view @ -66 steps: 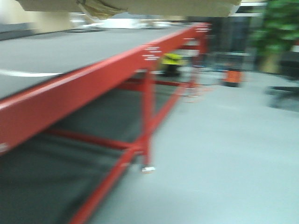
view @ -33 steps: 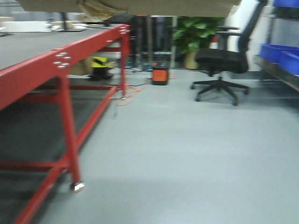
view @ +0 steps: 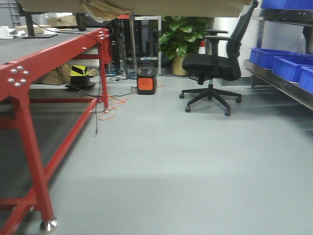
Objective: Stack two boxes on right shelf middle
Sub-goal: 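Hold the box with both grippers while driving away from the table, then carry the box with both grippers to the steel shelf with blue bins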
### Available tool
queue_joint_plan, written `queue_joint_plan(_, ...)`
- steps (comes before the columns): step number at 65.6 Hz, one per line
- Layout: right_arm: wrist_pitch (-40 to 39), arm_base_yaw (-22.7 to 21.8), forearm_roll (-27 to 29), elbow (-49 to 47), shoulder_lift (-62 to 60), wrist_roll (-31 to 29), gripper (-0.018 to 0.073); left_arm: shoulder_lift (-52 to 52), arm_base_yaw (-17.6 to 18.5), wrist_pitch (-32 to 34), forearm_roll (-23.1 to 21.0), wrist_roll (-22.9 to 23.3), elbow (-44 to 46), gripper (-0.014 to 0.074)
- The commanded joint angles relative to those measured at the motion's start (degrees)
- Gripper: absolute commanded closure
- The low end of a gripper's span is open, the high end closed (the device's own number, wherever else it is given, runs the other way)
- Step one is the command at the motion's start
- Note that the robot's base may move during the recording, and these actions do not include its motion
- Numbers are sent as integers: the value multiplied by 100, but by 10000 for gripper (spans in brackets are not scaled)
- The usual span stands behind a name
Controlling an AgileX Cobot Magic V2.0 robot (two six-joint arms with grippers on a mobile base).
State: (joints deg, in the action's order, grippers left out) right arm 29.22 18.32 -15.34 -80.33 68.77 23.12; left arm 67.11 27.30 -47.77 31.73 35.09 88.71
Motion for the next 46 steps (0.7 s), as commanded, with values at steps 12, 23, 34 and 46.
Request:
queue_joint_plan(12,-132,-96,-364,-26,-107,40,728,-111,-31,-86,344,-4,87,708)
queue_joint_plan(23,-146,-96,-364,-26,-107,40,728,-111,-31,-86,344,-4,87,708)
queue_joint_plan(34,-146,-96,-364,-26,-107,40,728,-111,-31,-86,344,-4,87,708)
queue_joint_plan(46,-146,-96,-364,-26,-107,40,728,-111,-31,-86,344,-4,87,708)
